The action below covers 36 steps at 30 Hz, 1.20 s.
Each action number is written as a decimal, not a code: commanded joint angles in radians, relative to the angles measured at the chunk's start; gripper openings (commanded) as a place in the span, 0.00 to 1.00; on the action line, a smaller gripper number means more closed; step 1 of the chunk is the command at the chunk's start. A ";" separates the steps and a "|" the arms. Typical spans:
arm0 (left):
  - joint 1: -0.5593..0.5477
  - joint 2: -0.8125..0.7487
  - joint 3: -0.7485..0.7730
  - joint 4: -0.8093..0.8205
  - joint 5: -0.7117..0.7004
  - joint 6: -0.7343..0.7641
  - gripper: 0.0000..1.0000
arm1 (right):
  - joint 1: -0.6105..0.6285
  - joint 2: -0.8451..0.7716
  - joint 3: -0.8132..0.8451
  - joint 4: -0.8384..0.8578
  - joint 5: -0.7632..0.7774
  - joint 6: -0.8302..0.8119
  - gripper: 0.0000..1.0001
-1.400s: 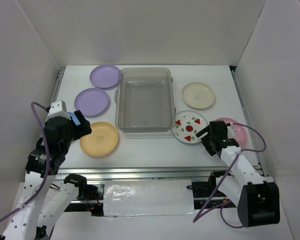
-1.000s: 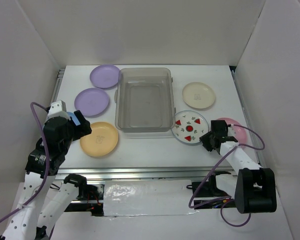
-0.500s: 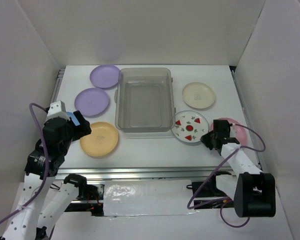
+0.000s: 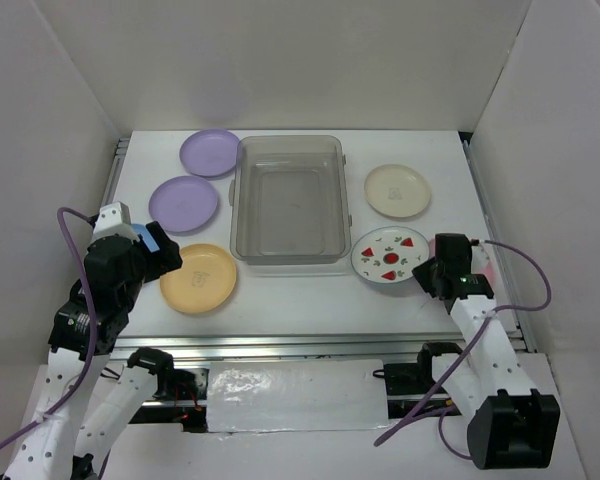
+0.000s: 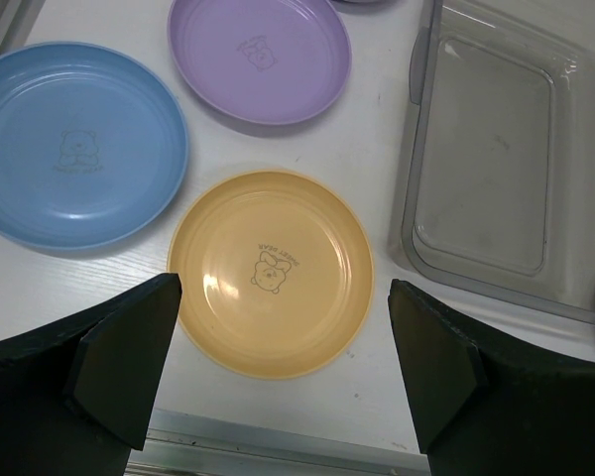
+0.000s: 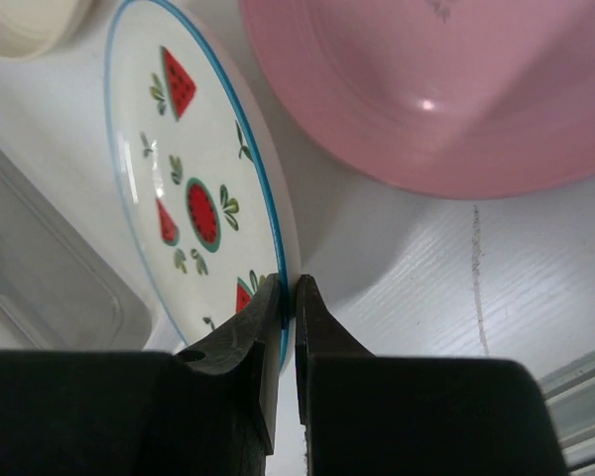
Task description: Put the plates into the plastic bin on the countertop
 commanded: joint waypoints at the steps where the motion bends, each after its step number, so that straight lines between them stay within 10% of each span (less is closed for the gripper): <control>1: 0.003 -0.005 0.001 0.048 0.005 0.015 0.99 | 0.007 -0.064 0.133 -0.033 0.067 -0.002 0.00; 18: 0.004 0.006 -0.002 0.051 0.011 0.015 0.99 | 0.103 -0.060 0.527 -0.122 0.159 -0.038 0.00; 36: 0.004 0.006 -0.008 0.069 0.028 0.022 0.99 | 0.398 0.865 1.067 0.209 -0.235 -0.187 0.00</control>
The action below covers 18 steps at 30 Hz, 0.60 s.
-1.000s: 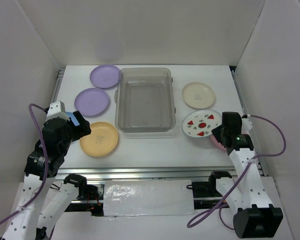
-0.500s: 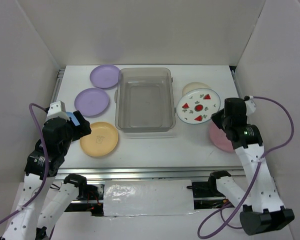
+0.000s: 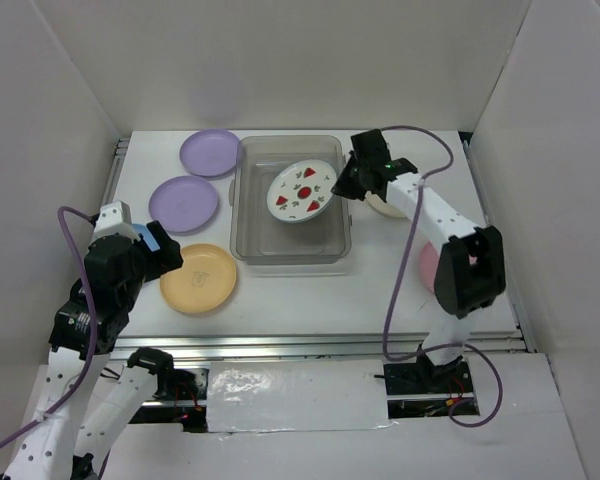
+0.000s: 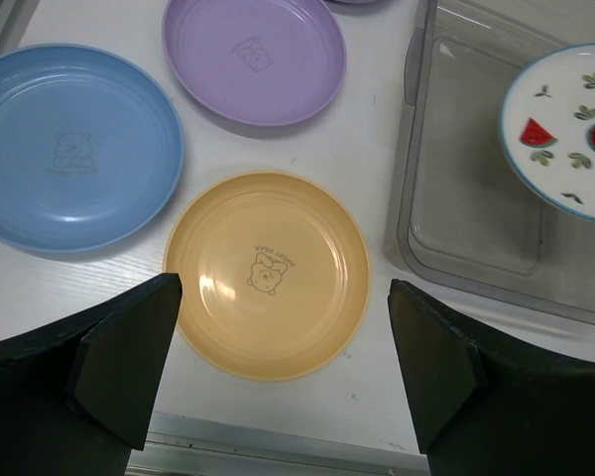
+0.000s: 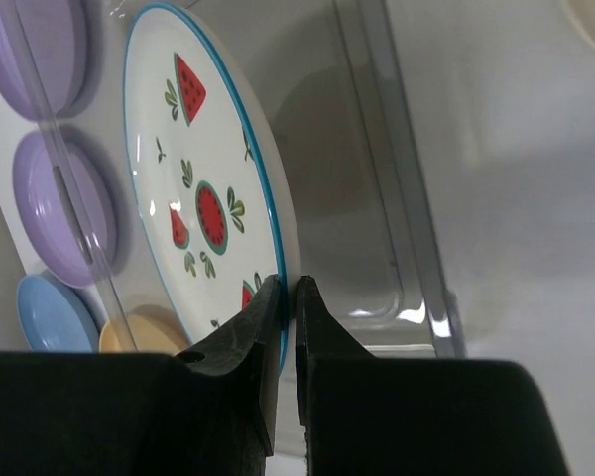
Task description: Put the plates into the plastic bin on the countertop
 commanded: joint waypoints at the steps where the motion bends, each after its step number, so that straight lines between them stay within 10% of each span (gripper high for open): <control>1: 0.003 0.004 -0.010 0.062 0.023 0.022 0.98 | 0.020 0.110 0.162 0.193 -0.127 -0.012 0.00; 15: 0.004 0.024 -0.011 0.067 0.048 0.031 0.99 | 0.012 0.443 0.403 0.187 -0.134 0.004 0.02; 18: 0.003 0.022 -0.011 0.068 0.056 0.034 0.99 | 0.014 0.410 0.363 0.221 -0.126 0.005 0.33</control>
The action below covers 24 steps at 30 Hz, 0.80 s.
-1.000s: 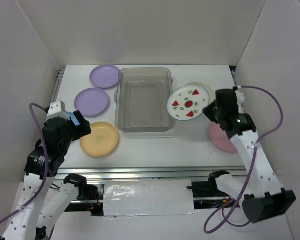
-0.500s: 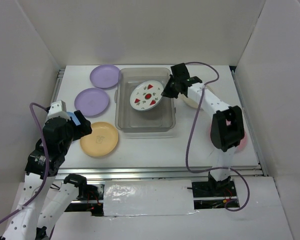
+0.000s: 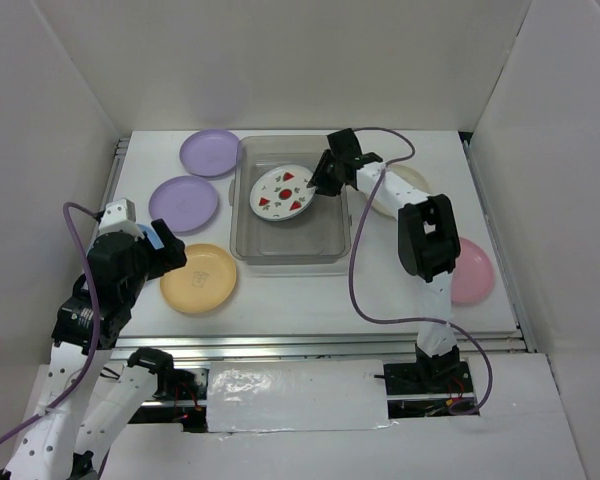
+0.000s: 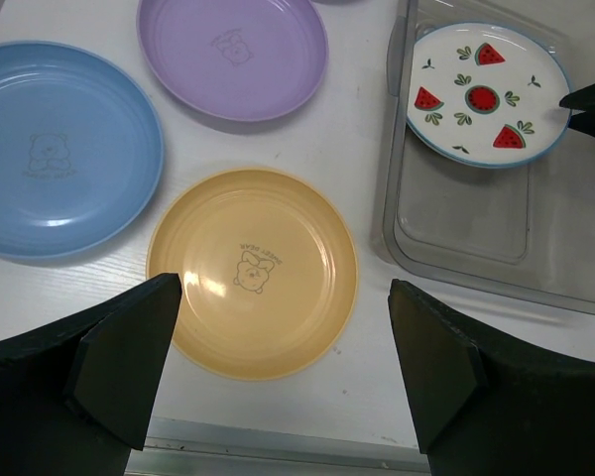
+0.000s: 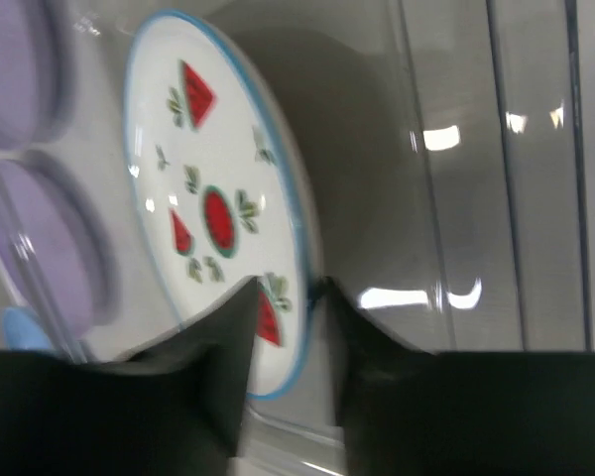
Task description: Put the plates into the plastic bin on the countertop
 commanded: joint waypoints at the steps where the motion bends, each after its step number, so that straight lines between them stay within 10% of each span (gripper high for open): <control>1: 0.003 0.000 -0.009 0.048 0.017 0.033 0.99 | 0.000 -0.080 0.044 0.125 -0.014 0.016 0.46; 6: 0.003 -0.002 -0.008 0.046 0.014 0.028 0.99 | 0.043 -0.138 0.127 0.070 0.057 -0.012 1.00; 12: 0.003 -0.002 0.003 0.017 -0.068 -0.007 0.99 | 0.168 -0.294 0.172 -0.047 0.253 -0.088 1.00; 24: 0.003 0.023 0.066 -0.182 -0.435 -0.232 0.99 | 0.731 -0.674 -0.497 0.086 0.461 0.147 1.00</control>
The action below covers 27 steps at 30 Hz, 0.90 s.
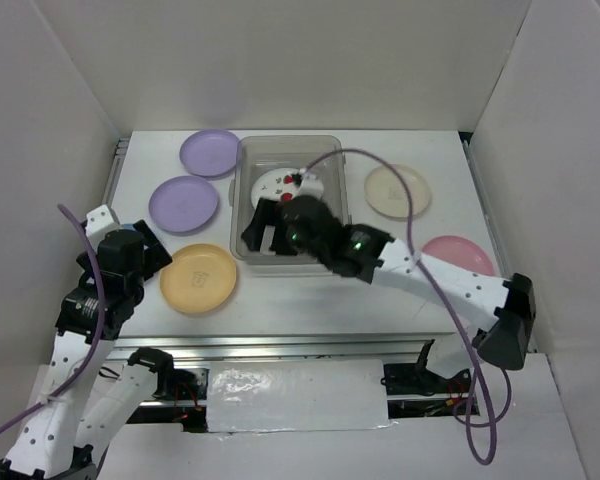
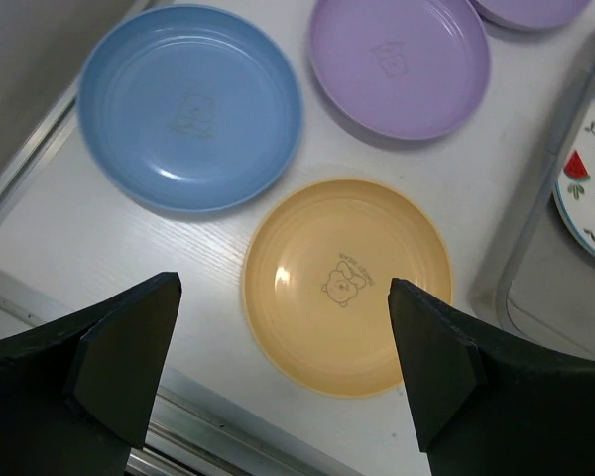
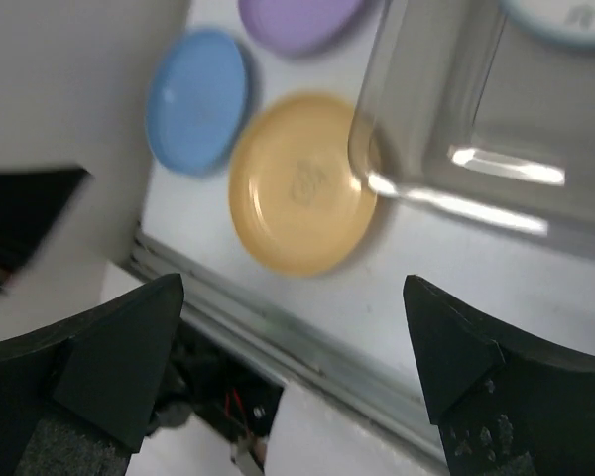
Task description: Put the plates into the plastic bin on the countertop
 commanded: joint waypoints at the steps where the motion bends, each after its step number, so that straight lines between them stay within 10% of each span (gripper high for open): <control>1: 0.003 -0.043 0.053 -0.070 -0.165 -0.108 0.99 | 0.150 0.102 -0.114 0.044 0.109 0.148 1.00; 23: 0.003 -0.160 0.020 0.005 -0.082 -0.027 0.99 | 0.152 0.649 0.006 0.230 0.119 0.491 0.88; 27: 0.004 -0.149 0.020 0.011 -0.070 -0.018 0.99 | 0.138 0.710 0.096 0.121 0.122 0.514 0.66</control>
